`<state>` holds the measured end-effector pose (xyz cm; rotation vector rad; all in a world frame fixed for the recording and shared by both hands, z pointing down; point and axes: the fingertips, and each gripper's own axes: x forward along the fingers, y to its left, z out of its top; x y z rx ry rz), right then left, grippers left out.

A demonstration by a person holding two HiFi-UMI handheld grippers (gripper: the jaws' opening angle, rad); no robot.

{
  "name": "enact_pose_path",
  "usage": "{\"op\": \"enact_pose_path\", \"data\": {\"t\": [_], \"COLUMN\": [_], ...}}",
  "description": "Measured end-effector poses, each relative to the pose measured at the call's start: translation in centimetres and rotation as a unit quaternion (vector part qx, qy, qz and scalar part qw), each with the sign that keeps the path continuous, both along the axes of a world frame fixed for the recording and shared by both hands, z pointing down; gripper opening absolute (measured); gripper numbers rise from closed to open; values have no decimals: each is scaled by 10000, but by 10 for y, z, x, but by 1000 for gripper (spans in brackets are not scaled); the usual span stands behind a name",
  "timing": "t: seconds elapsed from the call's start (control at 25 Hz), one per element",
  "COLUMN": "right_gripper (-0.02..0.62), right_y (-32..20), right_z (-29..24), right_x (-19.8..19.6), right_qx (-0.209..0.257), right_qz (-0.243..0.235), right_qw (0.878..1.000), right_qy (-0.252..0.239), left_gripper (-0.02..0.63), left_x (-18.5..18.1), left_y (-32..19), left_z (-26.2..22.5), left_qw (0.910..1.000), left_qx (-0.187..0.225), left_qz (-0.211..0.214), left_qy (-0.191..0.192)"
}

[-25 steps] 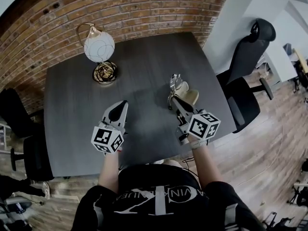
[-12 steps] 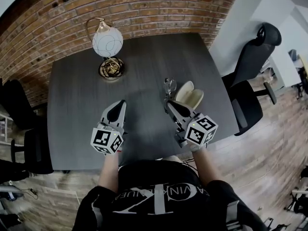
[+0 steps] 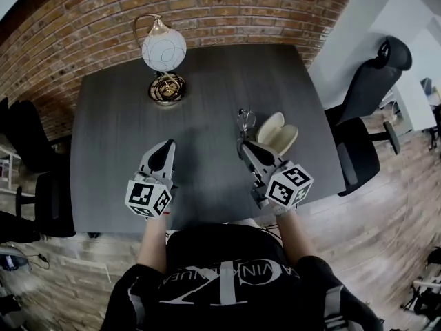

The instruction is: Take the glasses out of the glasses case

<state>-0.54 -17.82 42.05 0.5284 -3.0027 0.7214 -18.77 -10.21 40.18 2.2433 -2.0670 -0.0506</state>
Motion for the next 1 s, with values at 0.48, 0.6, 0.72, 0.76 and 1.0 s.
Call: {"op": "enact_pose_path", "data": {"t": [0.48,0.6,0.72,0.76,1.0], "right_gripper": [37,37,37,37,37], "right_y": [1,1,3,3,0], "right_z": [-4,-3,1,2,2], "right_x": [-3,-1,0,0,-1], "right_qx": [35,16,-31,-48,-70], "right_qz": [0,20,44,50,60], "right_qw": [10000,10000,10000,10000,10000], "right_qy": [-27,-14,14,20,1], "left_gripper": [12,12,12,12,12], "left_x": [-11,-11,-11,-11,-12], "left_y": [6,6,6,6,0], "left_z": [-3,-1,3,4,3], "left_qw": [9999,9999,9999,9999,10000], "left_qx": [44,16,-22,-31,-26], "left_qz": [-125,-120,-104,-97,-64], "left_qy": [-20,9,40,42,20]}}
